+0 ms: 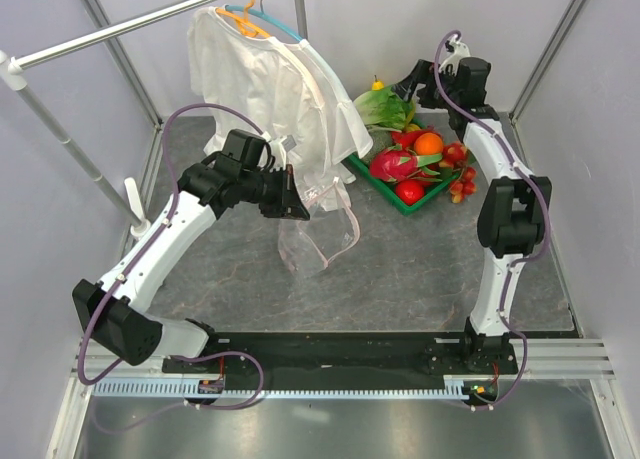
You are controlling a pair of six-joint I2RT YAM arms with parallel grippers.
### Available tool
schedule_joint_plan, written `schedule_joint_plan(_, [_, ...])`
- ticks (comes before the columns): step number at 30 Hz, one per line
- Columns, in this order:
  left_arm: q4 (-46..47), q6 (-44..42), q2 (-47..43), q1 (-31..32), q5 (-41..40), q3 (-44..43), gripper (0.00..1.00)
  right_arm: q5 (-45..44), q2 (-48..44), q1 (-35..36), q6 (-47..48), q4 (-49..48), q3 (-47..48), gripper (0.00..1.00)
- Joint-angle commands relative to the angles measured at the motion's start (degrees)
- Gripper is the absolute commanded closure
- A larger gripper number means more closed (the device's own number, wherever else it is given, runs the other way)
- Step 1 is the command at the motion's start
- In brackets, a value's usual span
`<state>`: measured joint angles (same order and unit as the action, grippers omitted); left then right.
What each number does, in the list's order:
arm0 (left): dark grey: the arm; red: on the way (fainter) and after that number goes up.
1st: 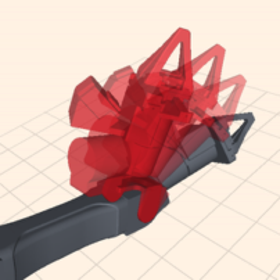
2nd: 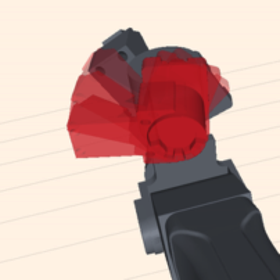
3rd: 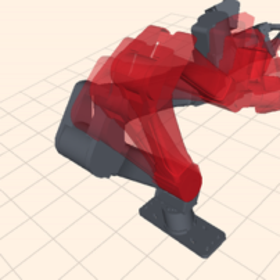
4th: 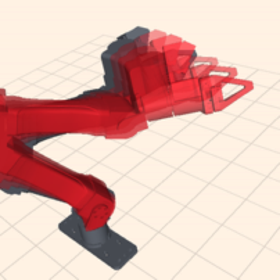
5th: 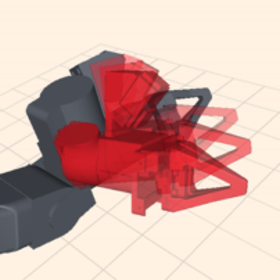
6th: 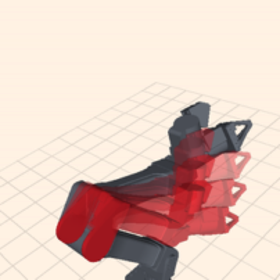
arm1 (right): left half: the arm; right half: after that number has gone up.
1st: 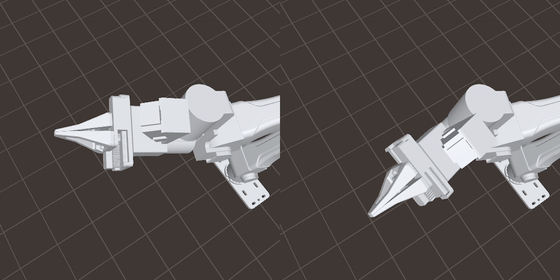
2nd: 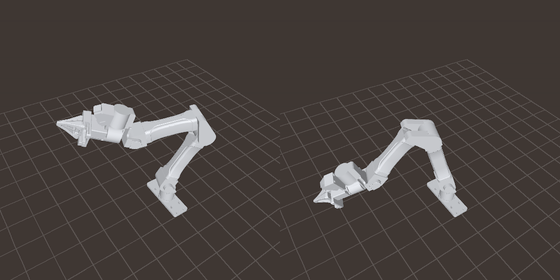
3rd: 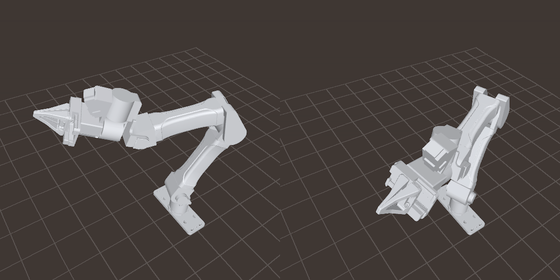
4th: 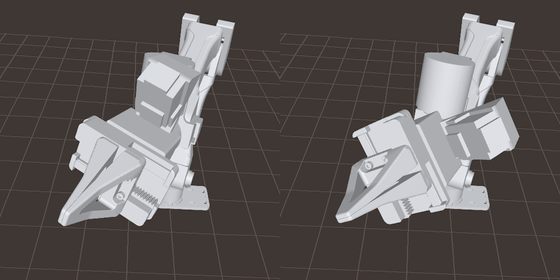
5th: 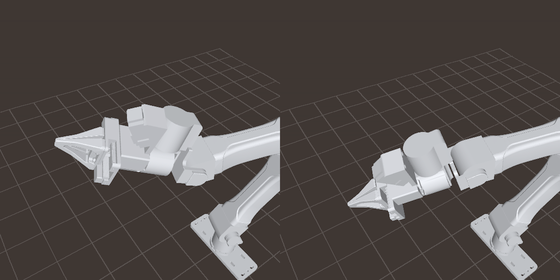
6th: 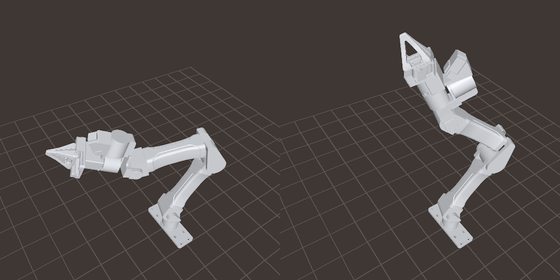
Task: Place the food in the zip-top bag and seal the zipper
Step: Pick up the fake vegetable from the bin.
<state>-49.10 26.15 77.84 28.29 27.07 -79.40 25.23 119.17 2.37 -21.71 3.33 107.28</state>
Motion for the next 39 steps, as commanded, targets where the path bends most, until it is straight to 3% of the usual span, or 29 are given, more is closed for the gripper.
schedule_joint_plan(1, [1.6,1.3,-0.6,-0.7,1.7,0.0,0.98,3.3,5.2,0.1,-1.1,-8.1,6.0,0.02])
schedule_joint_plan(26, [1.7,1.7,-0.1,-3.6,3.8,3.1,0.98,0.9,17.8,3.1,-4.8,-11.7,11.5,0.03])
schedule_joint_plan(29, [1.8,1.9,0.1,-3.9,4.0,3.2,0.98,0.3,18.8,3.2,-4.7,-12.1,12.7,0.13])
schedule_joint_plan(31, [1.9,2.0,0.4,-4.2,4.3,3.4,0.98,1.2,19.4,3.1,-5.2,-12.6,13.6,0.34])
schedule_joint_plan(32, [1.8,2.0,0.5,-4.3,4.3,3.5,0.98,2.0,19.3,3.2,-5.4,-13.1,13.7,0.5])
schedule_joint_plan(36, [1.8,2.0,0.6,-4.6,4.8,3.5,0.98,5.0,17.5,3.2,-6.4,-14.4,13.1,0.77])
schedule_joint_plan(37, [1.8,2.0,0.6,-4.7,4.8,3.6,0.98,5.4,17.0,3.2,-6.6,-14.7,12.7,0.89])
schedule_joint_plan(39, [1.8,1.9,0.5,-4.7,4.8,3.6,0.98,7.0,15.0,3.1,-7.7,-15.5,11.1,1.0])
